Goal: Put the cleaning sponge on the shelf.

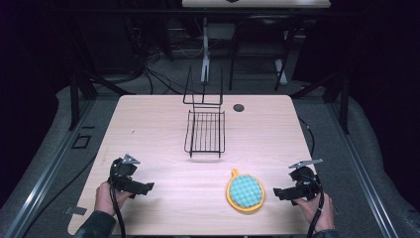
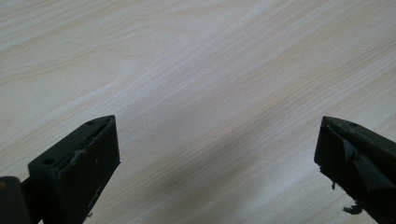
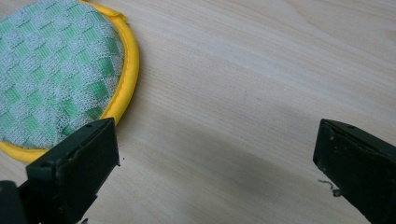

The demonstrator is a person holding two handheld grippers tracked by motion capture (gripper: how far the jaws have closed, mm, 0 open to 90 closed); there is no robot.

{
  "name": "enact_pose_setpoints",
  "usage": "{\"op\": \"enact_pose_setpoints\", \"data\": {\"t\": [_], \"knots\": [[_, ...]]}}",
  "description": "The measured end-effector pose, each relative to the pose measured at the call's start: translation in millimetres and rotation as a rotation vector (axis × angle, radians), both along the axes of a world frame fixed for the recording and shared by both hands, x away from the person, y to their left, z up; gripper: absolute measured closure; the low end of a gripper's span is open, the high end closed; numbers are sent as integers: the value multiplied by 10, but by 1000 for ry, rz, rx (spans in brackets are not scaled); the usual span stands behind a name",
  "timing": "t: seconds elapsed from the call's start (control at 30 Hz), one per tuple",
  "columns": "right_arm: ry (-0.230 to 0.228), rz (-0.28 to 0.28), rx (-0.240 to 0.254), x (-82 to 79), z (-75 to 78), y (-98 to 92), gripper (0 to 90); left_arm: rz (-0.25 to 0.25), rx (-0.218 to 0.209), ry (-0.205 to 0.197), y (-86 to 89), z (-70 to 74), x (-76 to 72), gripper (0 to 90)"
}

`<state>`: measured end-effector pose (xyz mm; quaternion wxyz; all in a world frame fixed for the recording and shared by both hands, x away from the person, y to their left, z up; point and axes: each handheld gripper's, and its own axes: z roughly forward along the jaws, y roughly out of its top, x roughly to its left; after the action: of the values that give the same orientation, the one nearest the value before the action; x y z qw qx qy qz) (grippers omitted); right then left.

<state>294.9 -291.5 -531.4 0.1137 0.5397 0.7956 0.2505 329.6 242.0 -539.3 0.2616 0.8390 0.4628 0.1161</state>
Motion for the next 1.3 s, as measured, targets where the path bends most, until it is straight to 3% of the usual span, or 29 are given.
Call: {"op": "enact_pose_setpoints", "data": {"t": [0.47, 0.6, 0.8, 1.3], "knots": [[1, 48, 5, -21, 26, 110, 0, -4, 2, -5, -18, 8, -11, 3], [20, 74, 20, -9, 19, 213, 0, -1, -4, -5, -7, 13, -8, 3], [6, 142, 28, -6, 20, 442, 0, -3, -5, -5, -14, 13, -6, 3], [30, 236, -5, 133, -16, 796, 0, 1, -7, -4, -25, -1, 6, 3]]}}
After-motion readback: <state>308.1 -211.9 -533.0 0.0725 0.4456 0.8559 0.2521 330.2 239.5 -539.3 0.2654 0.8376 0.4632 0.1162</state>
